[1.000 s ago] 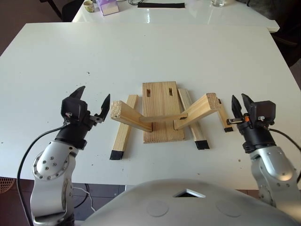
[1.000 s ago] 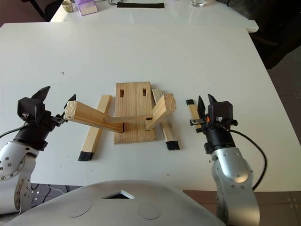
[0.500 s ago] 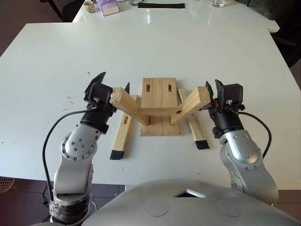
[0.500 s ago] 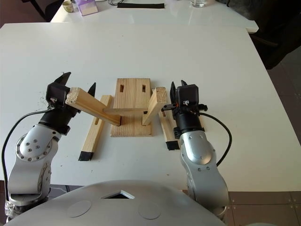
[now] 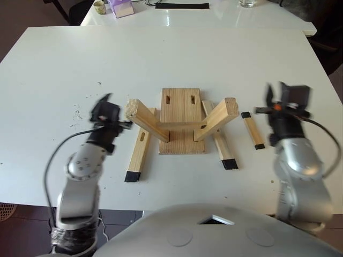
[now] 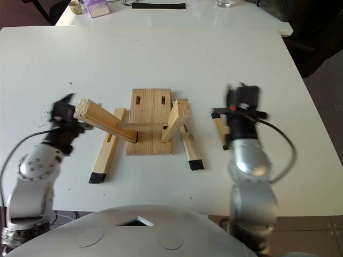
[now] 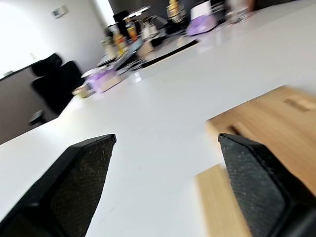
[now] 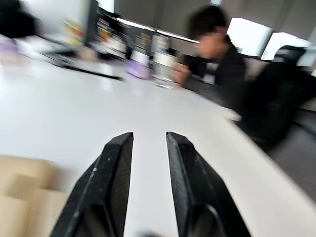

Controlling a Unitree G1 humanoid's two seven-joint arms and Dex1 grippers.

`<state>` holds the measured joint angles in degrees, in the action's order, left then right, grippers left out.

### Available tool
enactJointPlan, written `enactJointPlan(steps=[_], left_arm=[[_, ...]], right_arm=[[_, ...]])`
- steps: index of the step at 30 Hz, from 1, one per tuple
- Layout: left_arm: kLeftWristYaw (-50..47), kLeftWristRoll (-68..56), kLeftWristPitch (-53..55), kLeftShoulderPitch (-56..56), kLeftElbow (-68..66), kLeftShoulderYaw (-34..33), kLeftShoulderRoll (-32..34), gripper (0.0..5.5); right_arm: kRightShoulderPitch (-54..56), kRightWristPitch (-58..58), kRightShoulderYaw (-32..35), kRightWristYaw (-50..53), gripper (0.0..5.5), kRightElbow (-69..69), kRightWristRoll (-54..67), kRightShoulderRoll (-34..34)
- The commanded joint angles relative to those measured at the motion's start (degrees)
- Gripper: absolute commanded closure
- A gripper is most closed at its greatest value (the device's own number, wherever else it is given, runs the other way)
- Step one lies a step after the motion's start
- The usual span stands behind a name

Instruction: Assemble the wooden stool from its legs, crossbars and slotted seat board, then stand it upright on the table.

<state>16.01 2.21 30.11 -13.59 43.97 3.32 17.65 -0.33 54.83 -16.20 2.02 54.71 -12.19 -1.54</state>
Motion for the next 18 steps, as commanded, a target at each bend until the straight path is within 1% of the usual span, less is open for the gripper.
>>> enactJointPlan(steps=[1, 4, 7, 10, 14, 18], left_arm=[[1.10, 2.63, 2.08, 10.16, 4.51, 12.91, -1.88, 1.64], [0.32, 3.78, 3.26, 8.91, 2.29, 10.29, -0.73, 1.64], [0.10, 4.49, 2.75, 6.85, 0.76, 7.01, 1.08, 1.64], [0.15, 4.87, 0.76, 5.96, -1.75, 4.30, 2.74, 1.64], [-1.21, 4.85, -3.25, 6.30, -8.71, -2.04, 4.49, 1.64], [-2.02, 4.58, -6.43, 5.11, -10.34, -6.04, 4.94, 1.64]], right_arm=[[8.13, 2.93, -9.94, 0.72, 4.30, -4.03, 1.77, -6.50], [5.93, 2.94, -4.70, 0.91, 4.30, -4.25, 0.77, -3.43], [4.09, 0.45, 0.80, 0.19, 4.30, -5.03, 0.52, -0.52], [2.29, -2.70, 5.41, 0.11, 4.30, -6.42, 0.46, 0.92], [-1.05, -6.14, 12.23, 0.56, 4.30, -6.38, 0.33, 2.47], [-3.39, -7.89, 18.69, -0.30, 4.30, -5.55, 0.21, 5.22]])
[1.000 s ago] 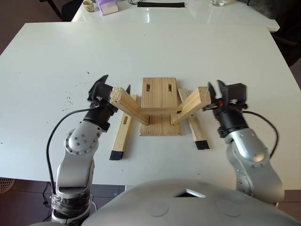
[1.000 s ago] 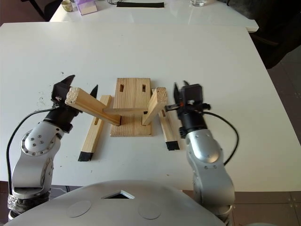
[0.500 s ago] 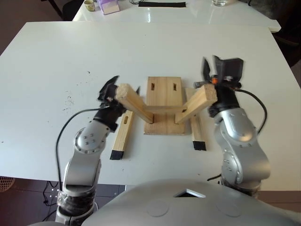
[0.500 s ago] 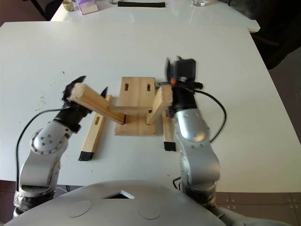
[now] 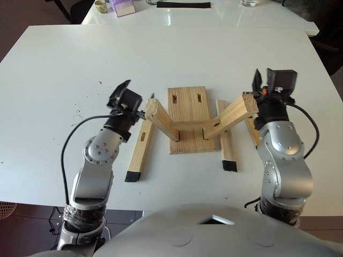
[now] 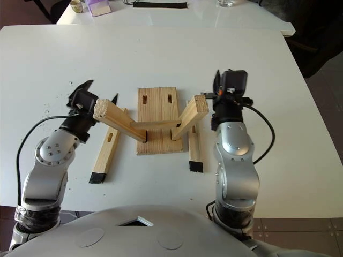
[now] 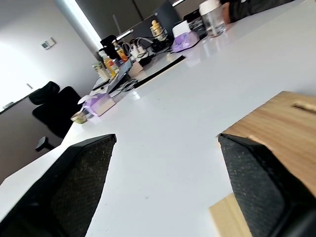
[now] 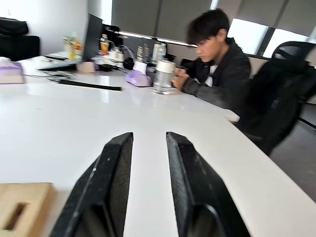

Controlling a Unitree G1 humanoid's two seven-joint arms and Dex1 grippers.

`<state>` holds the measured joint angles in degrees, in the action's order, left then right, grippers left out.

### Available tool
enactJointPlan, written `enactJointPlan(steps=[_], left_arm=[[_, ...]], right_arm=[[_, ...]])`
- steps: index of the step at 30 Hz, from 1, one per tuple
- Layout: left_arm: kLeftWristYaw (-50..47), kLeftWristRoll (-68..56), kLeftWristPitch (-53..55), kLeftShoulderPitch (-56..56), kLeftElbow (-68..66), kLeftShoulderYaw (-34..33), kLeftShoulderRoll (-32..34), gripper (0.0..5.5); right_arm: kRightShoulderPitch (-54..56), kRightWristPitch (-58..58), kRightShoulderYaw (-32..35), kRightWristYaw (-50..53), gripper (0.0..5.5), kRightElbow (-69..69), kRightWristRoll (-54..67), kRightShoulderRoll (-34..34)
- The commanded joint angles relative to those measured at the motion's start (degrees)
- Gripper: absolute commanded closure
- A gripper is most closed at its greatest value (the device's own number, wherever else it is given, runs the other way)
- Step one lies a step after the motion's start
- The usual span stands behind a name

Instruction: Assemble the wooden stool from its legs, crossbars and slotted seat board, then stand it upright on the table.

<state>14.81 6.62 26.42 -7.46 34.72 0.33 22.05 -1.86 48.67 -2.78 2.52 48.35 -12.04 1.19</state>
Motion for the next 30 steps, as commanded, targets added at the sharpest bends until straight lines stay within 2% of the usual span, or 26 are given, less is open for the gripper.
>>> enactJointPlan(steps=[1, 4, 7, 12, 16, 19, 22, 26, 28, 30], left_arm=[[-0.98, 0.12, -3.43, -1.26, -1.18, -3.86, 0.57, 1.64], [-1.31, -0.37, -5.05, -1.07, -1.35, -5.50, 0.22, 1.64], [-1.18, -1.48, -6.35, -0.29, -1.32, -5.64, -0.91, 1.64], [-2.06, -2.04, -8.33, 0.69, -1.60, -5.12, -2.55, 1.64], [-3.17, -1.09, -9.26, -0.07, -2.22, -4.48, -3.47, 1.64], [-3.36, -0.77, -10.10, -0.13, -3.30, -3.92, -3.61, 1.64], [-2.98, -0.49, -10.50, 0.78, -4.45, -3.19, -3.50, 1.64], [-2.37, -0.12, -11.06, 1.22, -5.39, -1.25, -3.35, 1.64], [-2.08, 0.16, -11.67, 1.20, -5.80, -0.07, -3.23, 1.64], [-2.29, 0.61, -12.24, 0.63, -5.90, 0.68, -3.31, 1.64]], right_arm=[[-2.34, -2.03, 7.06, -0.93, 4.30, 1.08, -0.17, 3.29], [-2.63, -2.37, 10.18, -1.45, 4.30, 1.96, 0.01, 4.56], [2.88, -3.04, 11.30, -3.63, 4.30, 6.12, 6.14, 1.92], [19.34, 3.92, 14.19, -10.69, 4.30, 11.47, 27.05, -1.66], [31.13, 11.36, 20.92, -8.57, 4.30, 11.63, 45.59, -3.39], [34.25, 13.92, 23.45, -6.15, 4.30, 11.58, 53.01, -1.42], [26.13, 16.95, 18.00, -4.77, 4.30, 11.60, 52.27, 3.26], [10.17, 13.87, 3.22, -4.32, 4.30, 9.74, 44.85, 8.73], [9.58, 10.88, 0.62, -3.98, 4.30, 9.14, 43.17, 8.55], [12.33, 8.44, 1.01, -3.82, 4.30, 8.60, 43.23, 7.66]])
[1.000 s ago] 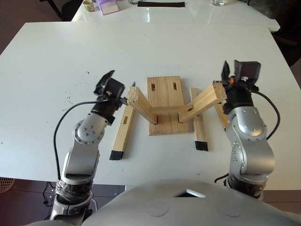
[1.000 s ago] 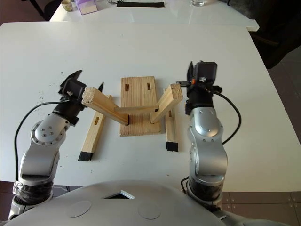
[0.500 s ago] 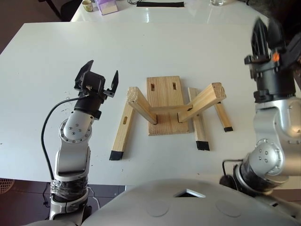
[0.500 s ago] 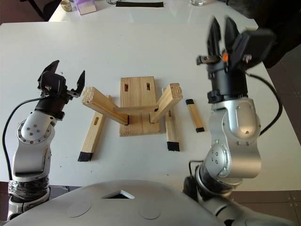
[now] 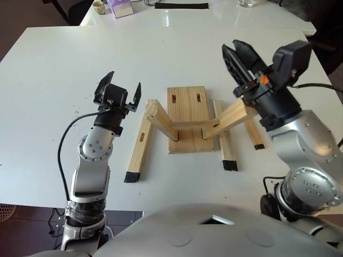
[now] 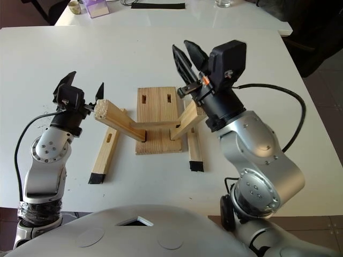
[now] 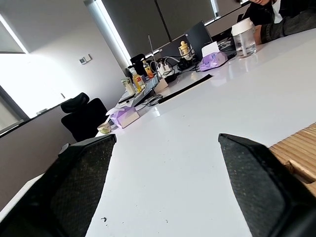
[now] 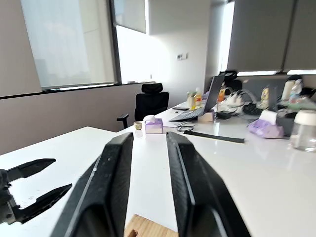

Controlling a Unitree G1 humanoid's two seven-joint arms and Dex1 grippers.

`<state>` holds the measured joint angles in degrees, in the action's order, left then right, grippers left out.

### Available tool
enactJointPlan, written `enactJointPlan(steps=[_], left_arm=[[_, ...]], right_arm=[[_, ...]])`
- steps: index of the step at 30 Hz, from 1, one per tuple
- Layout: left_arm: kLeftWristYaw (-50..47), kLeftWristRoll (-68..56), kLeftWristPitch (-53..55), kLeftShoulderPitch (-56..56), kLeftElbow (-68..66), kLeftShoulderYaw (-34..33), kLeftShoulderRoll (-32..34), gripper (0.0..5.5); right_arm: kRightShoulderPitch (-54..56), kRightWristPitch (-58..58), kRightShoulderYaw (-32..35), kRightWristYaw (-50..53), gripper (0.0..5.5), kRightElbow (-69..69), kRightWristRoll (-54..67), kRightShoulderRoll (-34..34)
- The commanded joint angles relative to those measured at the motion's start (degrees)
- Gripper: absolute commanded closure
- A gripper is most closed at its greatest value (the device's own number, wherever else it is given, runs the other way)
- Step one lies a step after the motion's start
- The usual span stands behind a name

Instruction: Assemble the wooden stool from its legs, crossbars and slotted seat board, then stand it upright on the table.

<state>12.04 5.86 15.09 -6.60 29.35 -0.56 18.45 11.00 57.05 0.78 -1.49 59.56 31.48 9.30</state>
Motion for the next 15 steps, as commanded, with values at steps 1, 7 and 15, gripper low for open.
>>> enactJointPlan(steps=[1, 7, 15], left_arm=[[0.30, 1.61, -1.00, -0.65, -0.60, 1.77, 0.21, 1.64], [1.01, 3.20, -5.48, -4.96, -4.03, 2.43, 1.91, 1.64], [6.85, 3.66, -17.80, -8.98, -14.09, 6.19, 5.94, 1.64]], right_arm=[[1.59, -1.04, -1.17, 0.31, 4.30, -2.83, 0.33, -0.95], [17.08, -6.66, 15.46, 3.98, 4.30, -6.10, 7.92, -0.95], [-4.20, -8.55, 14.15, -1.50, 4.30, -21.58, -0.97, 11.04]])
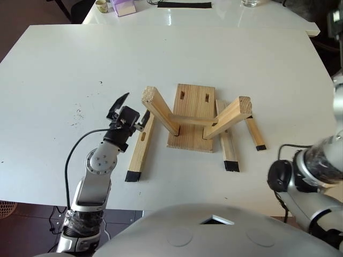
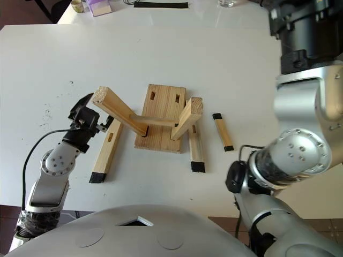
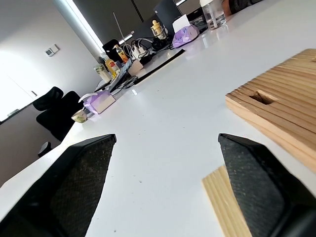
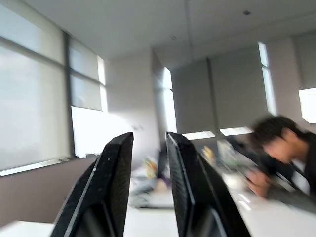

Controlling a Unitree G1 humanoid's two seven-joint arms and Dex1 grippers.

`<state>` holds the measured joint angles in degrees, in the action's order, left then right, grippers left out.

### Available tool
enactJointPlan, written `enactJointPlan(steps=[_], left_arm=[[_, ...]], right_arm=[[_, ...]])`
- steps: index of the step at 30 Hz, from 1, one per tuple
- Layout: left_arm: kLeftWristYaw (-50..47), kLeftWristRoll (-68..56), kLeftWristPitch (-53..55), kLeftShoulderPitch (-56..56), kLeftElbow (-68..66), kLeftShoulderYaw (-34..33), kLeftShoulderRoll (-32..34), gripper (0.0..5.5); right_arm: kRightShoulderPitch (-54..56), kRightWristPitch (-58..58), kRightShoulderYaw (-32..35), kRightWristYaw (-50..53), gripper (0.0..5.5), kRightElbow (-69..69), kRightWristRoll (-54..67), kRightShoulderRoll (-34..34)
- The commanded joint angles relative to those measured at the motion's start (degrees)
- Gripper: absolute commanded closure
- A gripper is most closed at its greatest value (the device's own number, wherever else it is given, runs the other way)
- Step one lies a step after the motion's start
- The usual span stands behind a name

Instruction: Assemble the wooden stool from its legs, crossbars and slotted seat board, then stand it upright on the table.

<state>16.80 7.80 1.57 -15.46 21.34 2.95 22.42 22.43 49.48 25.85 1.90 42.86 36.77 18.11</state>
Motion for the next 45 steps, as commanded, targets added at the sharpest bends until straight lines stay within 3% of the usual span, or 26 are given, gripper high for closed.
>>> enactJointPlan(steps=[1, 5, 11, 15, 23, 31, 36, 41, 45], left_arm=[[1.74, 2.46, -5.49, 0.02, -8.27, 2.93, 2.05, 1.64], [0.49, 5.01, -9.23, 1.53, -15.87, 4.55, 1.98, 1.64], [-1.88, 8.09, -12.89, 2.45, -23.49, 5.21, 2.19, 1.64], [-2.52, 8.36, -13.76, 3.63, -28.04, 4.75, 2.93, 1.64], [-4.57, 8.80, -18.27, 7.65, -39.72, 2.98, 6.36, 1.64], [-3.23, 7.86, -22.78, 11.04, -42.62, 3.26, 8.52, 1.64], [-3.24, 1.96, -20.96, 15.70, -33.56, 1.20, 4.69, 1.64], [-2.04, -3.72, -15.71, 23.09, -23.22, -1.00, 1.57, 1.64], [2.51, -4.98, -12.98, 25.28, -21.23, 3.05, -0.10, 1.64]], right_arm=[[-19.06, -3.04, -15.88, -6.52, 4.30, -5.96, -8.04, 1.82], [-28.27, -10.31, -32.19, -12.45, 4.30, -10.97, -14.76, 1.57], [-29.81, -17.87, -38.80, -17.01, 4.30, -19.15, -21.25, 1.71], [-31.86, -21.72, -38.34, -17.59, 4.30, -24.69, -24.15, 1.66], [-34.28, -27.88, -31.45, -18.01, 4.30, -33.68, -27.38, 4.65], [-34.66, -34.59, -28.42, -20.96, 4.30, -39.75, -31.11, 9.10], [-33.70, -32.09, -28.32, -25.23, 4.30, -30.25, -28.15, 10.10], [-39.15, -26.36, -28.79, -36.82, 4.30, -14.69, -25.28, 19.58], [-40.14, -22.78, -28.17, -43.55, 4.30, -8.42, -22.57, 25.59]])
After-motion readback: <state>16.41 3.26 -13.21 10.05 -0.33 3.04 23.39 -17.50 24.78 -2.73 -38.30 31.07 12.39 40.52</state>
